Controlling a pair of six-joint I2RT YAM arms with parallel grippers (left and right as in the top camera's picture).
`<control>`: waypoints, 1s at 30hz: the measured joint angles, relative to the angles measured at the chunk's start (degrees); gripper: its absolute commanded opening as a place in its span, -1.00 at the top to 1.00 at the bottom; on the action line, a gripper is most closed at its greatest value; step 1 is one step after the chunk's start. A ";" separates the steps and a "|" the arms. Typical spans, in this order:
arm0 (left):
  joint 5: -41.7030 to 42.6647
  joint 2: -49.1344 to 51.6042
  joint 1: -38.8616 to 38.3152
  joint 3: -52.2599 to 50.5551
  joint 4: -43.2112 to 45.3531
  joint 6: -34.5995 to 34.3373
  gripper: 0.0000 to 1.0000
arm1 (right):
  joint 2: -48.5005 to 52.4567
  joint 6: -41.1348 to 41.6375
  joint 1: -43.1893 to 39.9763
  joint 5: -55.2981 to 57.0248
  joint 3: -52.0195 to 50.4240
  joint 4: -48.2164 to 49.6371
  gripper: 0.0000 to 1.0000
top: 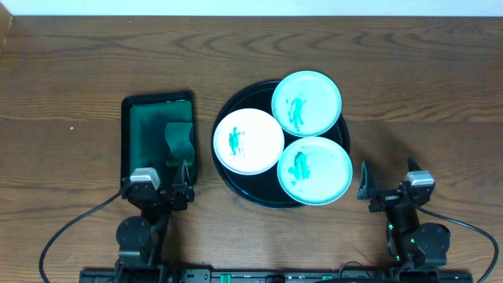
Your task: Clean dirty plates on tray and stack at the side
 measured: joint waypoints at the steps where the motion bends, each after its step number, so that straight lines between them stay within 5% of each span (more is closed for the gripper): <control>1: 0.39 1.31 0.00 1.03 -0.68 0.02 -0.64 | 0.00 0.00 0.00 0.00 0.00 0.00 -0.99; 11: 1.84 32.44 0.00 30.32 -15.67 0.24 -0.64 | 0.07 0.00 0.00 0.04 0.00 0.07 -0.98; 22: 2.45 68.74 0.00 78.86 -57.88 1.73 -0.64 | 0.15 0.00 0.00 0.04 0.00 0.02 -0.99; 30: 2.45 81.40 0.00 93.46 -75.63 4.92 -0.64 | 0.17 0.00 0.00 0.07 0.00 0.00 -0.99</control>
